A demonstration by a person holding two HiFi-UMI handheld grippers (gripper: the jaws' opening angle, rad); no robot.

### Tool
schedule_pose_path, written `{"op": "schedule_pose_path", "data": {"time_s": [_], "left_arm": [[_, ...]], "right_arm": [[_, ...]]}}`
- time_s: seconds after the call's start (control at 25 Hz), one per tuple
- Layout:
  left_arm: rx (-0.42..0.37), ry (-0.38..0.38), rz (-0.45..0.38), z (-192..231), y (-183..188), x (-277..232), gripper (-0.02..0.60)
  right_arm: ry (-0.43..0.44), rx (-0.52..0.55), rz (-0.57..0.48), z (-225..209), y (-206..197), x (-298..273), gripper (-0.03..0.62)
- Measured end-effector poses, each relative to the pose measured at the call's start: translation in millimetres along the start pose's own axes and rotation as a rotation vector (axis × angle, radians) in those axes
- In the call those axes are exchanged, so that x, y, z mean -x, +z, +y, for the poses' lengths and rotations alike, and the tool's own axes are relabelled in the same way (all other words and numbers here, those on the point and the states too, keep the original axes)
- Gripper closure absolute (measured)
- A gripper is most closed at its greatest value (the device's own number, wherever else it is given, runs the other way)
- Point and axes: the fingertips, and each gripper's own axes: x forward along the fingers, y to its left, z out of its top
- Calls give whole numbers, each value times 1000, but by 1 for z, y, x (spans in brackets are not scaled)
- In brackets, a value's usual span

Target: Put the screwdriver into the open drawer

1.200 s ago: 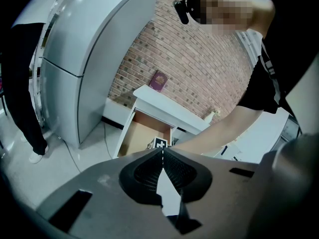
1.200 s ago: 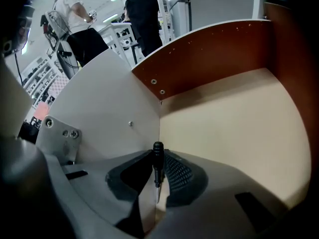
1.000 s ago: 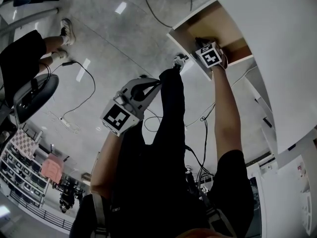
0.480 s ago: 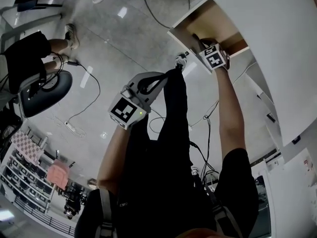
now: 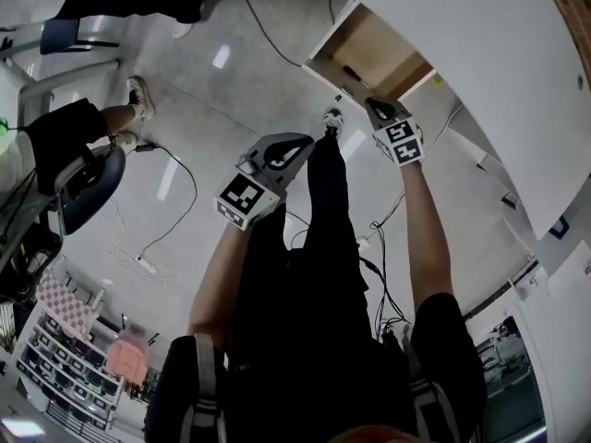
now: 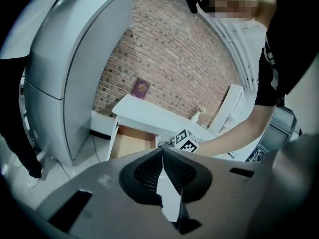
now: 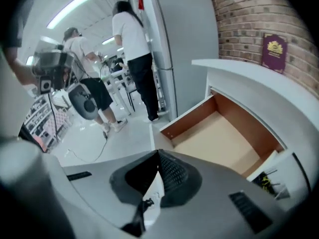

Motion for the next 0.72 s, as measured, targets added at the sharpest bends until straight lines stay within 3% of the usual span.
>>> {"op": "schedule_pose_path", "data": {"time_s": [0.32, 0.72], "left_arm": [[-44, -50, 39, -22, 1, 18, 565], [-116, -155, 46, -60, 15, 29, 565]], "right_arm": [[-65, -201, -209, 51, 23, 90, 538], [-130, -190, -298, 113, 44, 167, 538]]}}
